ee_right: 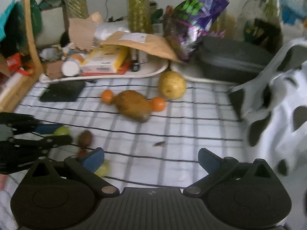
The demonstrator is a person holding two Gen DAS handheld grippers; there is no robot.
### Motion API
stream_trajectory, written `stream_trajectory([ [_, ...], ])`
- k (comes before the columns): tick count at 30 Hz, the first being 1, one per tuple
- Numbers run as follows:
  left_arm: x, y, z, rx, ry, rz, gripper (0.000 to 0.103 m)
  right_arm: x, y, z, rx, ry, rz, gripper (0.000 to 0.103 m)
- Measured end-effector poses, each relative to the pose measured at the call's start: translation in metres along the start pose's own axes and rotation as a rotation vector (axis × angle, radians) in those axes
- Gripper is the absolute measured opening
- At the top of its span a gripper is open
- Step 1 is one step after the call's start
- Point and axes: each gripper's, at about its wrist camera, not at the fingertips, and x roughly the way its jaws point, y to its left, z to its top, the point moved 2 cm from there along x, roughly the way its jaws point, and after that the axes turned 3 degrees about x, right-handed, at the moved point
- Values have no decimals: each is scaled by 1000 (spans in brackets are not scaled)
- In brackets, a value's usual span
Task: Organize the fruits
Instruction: 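Grasp a second green fruit with the right tool, then release green fruit onto plate with right tool while left tool carries its fruit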
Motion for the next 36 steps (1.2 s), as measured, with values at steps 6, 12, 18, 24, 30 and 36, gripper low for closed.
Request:
stream_trajectory([
  [6, -6, 9, 3, -45, -27, 32, 26, 13, 13, 5, 136, 94, 188, 78],
  [12, -11, 16, 4, -69, -43, 43, 26, 36, 32, 4, 146, 221, 222, 44],
  [18, -14, 19, 5, -83, -51, 43, 26, 38, 38, -1, 117, 231, 209, 38],
  [24, -15, 19, 5, -81, -54, 43, 26, 34, 21, 11, 135, 122, 143, 38],
  [30, -14, 19, 5, -80, -52, 41, 26, 46, 24, 6, 1, 127, 63, 48],
  [36, -13, 21, 3, -91, -44, 47, 26, 44, 33, 2, -127, 110, 8, 61],
])
